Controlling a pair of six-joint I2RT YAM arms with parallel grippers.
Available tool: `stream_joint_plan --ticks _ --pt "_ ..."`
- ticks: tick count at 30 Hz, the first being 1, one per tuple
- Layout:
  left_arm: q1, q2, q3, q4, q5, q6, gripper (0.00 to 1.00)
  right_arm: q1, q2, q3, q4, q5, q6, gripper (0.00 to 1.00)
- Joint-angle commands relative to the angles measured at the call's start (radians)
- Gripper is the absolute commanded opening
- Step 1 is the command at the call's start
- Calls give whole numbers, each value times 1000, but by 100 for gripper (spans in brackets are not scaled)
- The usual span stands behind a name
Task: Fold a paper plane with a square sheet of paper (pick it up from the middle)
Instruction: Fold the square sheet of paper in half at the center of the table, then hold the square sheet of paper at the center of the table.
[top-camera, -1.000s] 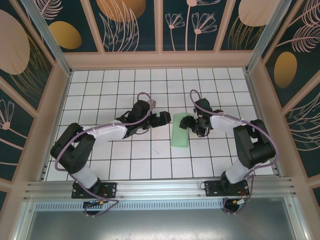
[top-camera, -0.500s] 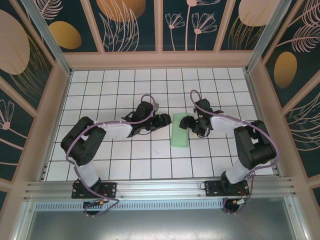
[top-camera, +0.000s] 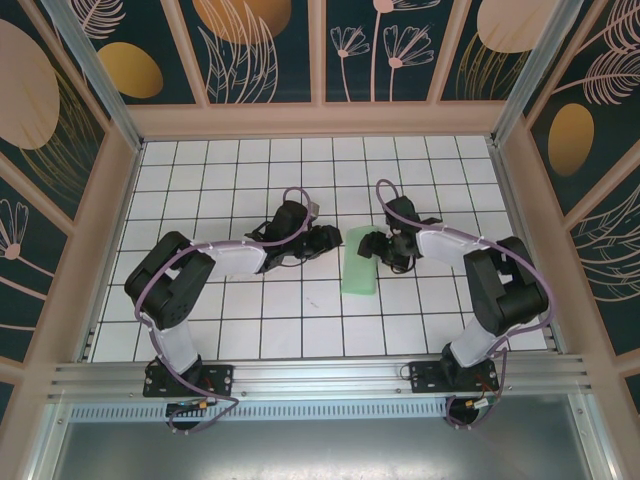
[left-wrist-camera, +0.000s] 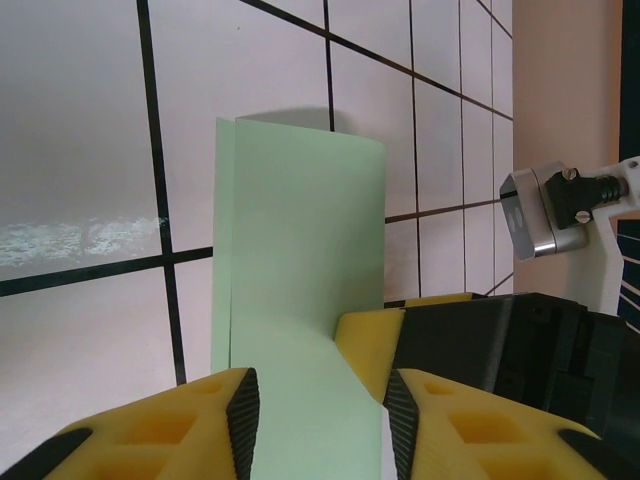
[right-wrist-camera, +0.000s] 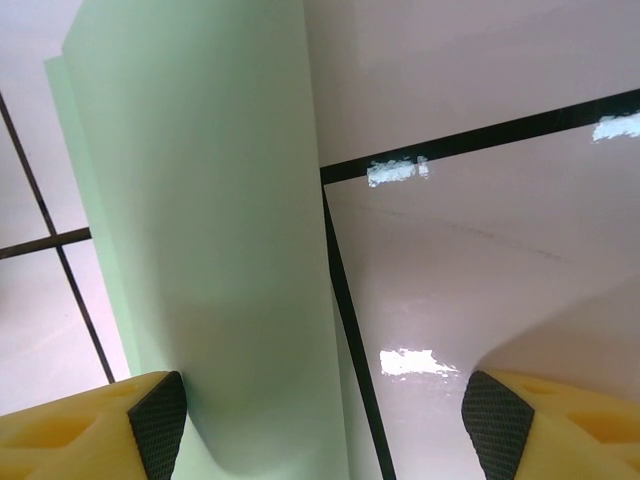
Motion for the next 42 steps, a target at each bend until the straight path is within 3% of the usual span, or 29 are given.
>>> stream_joint_plan --ticks 1,28,31,42 --pt "-2 9 20 23 -2 -5 40 23 68 -5 -30 54 16 78" --pt "-2 15 19 38 18 -8 33 53 43 46 -28 24 0 80" --pt "-2 16 16 38 19 -7 34 61 21 65 -48 69 3 81" --pt "-1 24 18 46 31 -10 31 60 113 51 -54 103 4 80"
